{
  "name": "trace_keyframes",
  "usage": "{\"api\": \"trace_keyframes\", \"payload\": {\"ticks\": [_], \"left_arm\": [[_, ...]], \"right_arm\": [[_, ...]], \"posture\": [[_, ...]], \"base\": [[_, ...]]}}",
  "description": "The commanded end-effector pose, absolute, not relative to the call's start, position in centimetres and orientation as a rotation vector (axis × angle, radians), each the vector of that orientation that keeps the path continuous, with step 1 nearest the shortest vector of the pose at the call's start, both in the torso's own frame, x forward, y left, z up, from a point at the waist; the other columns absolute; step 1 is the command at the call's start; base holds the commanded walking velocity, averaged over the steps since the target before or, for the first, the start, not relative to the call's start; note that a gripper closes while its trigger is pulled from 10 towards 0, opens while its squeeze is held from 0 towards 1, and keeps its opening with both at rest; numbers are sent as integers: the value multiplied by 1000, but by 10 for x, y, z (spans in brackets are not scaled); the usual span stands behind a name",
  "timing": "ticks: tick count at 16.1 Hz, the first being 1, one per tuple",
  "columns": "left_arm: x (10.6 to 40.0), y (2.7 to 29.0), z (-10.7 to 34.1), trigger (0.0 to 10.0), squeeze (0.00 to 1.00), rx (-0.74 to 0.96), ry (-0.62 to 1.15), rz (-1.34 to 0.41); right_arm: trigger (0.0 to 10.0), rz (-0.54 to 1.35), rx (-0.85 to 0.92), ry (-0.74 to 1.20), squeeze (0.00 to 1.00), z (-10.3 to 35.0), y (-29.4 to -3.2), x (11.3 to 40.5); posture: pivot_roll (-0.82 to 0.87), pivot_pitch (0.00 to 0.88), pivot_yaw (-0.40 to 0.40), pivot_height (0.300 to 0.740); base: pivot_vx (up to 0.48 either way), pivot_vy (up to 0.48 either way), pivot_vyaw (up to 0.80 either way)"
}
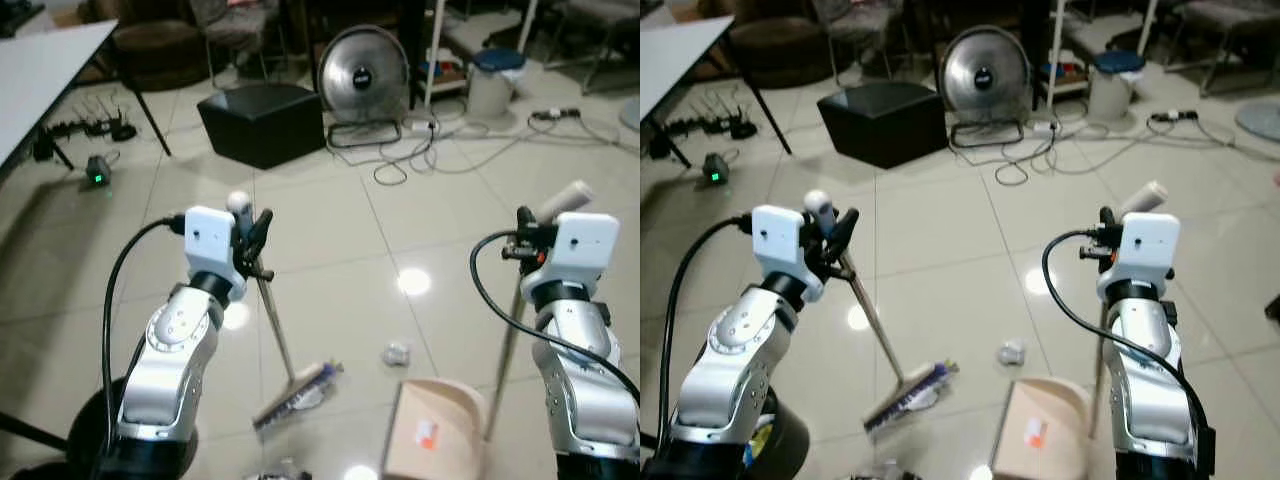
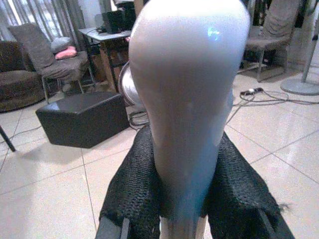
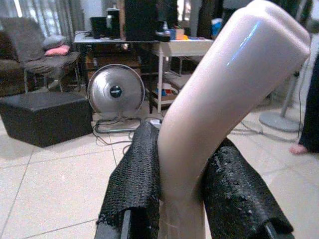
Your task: Sweep floor
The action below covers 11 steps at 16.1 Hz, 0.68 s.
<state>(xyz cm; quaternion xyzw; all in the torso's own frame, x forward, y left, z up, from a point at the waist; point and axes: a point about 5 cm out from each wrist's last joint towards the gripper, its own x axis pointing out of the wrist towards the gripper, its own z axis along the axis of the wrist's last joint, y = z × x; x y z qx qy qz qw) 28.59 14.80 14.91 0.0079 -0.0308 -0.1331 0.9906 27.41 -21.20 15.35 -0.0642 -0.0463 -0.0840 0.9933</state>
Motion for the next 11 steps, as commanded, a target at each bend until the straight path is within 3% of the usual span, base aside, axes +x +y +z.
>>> {"api": "trace_keyframes", "payload": {"ticks": [1, 5, 11], "left_arm": [[287, 162, 159, 10000, 0, 59, -106, -216], [287, 163, 159, 10000, 0, 60, -106, -212], [286, 163, 159, 10000, 0, 61, -101, -215]], "right_arm": [[10000, -87, -111, -134, 0, 162, -194, 279], [10000, -62, -118, -129, 0, 161, -189, 281], [10000, -71, -89, -120, 0, 156, -191, 277]], "posture": [[49, 32, 81, 740], [54, 32, 80, 740], [56, 42, 83, 740]], "base": [[330, 0, 0], [326, 0, 800], [326, 0, 0]]}}
